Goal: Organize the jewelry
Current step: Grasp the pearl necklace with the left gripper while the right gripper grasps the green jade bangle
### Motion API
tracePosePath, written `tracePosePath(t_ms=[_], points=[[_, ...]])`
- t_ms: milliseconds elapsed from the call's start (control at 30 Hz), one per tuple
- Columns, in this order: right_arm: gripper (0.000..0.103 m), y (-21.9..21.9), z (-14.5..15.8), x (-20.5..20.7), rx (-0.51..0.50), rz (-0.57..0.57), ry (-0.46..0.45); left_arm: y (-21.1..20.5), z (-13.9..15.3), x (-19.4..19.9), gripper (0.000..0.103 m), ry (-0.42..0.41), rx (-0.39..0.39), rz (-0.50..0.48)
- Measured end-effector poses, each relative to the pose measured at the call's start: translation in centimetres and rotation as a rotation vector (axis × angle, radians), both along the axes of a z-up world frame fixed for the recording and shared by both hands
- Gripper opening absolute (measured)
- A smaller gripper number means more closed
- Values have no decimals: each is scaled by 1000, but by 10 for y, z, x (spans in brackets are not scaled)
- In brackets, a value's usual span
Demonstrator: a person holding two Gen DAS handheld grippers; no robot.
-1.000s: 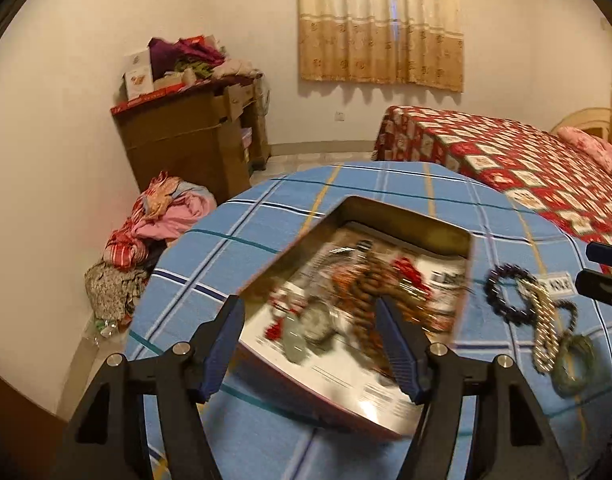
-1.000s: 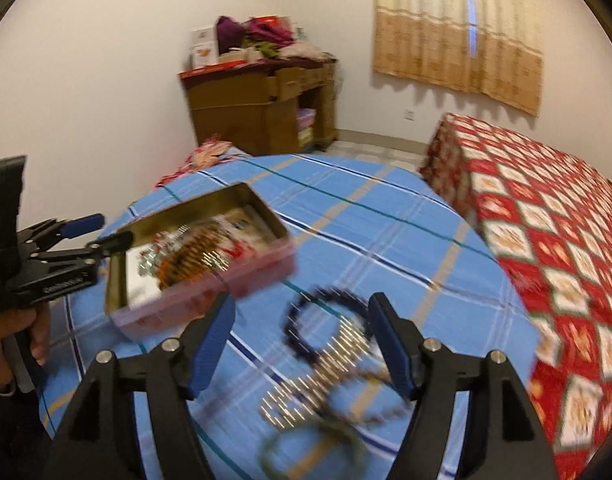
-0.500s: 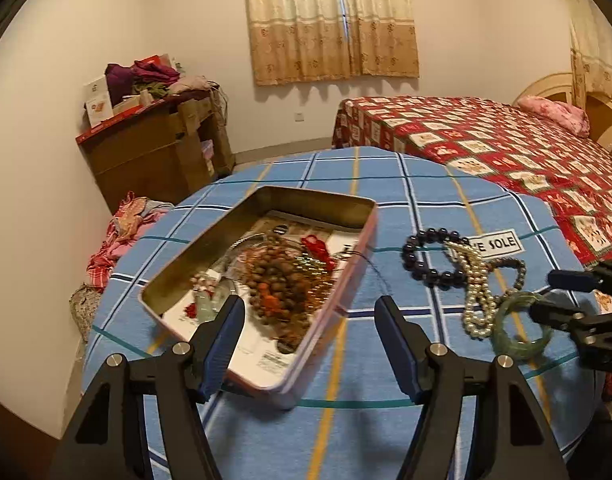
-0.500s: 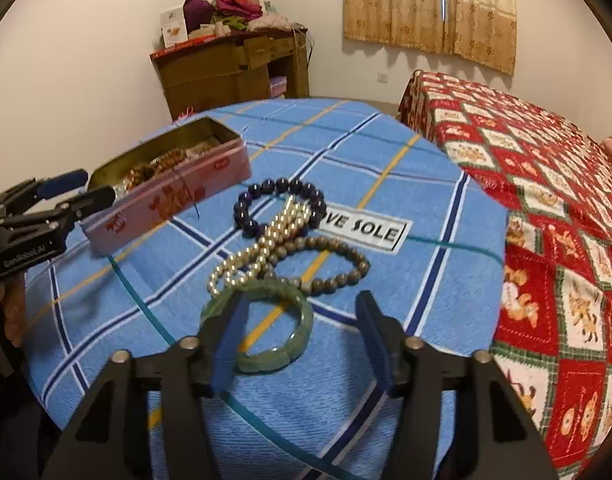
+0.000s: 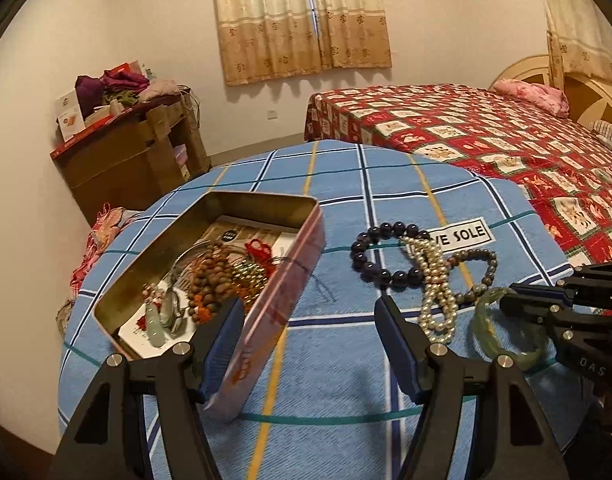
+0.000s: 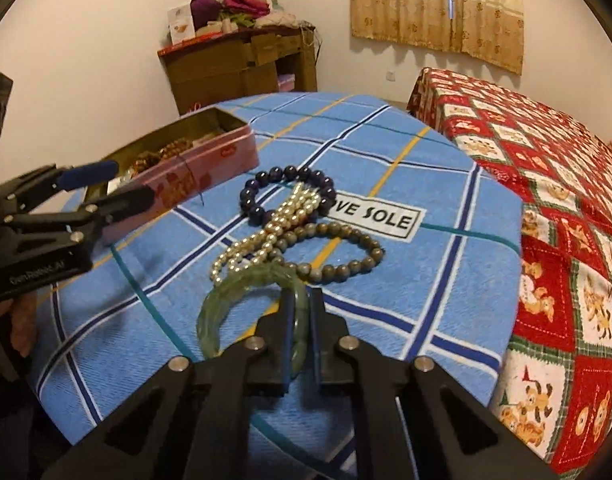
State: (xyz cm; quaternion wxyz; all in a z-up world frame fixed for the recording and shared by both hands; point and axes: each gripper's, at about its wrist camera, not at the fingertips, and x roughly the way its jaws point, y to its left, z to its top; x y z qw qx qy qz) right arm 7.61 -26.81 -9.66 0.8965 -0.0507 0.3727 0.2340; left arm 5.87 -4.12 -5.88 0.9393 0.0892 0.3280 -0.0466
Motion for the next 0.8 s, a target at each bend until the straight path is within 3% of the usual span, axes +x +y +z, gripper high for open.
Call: tracePosePath(t_ms=[300,667,800], points=[[9,-24,6,11,-2,-90,-23,-35,-7,18,67,63,-49,-75],[9,-34,4,14,34,-101,-23,-58,-17,43,67,132,-74,-112],[9,-34,3,14,37,-98,-20,-65,-22,47,48,170,-59,-141]])
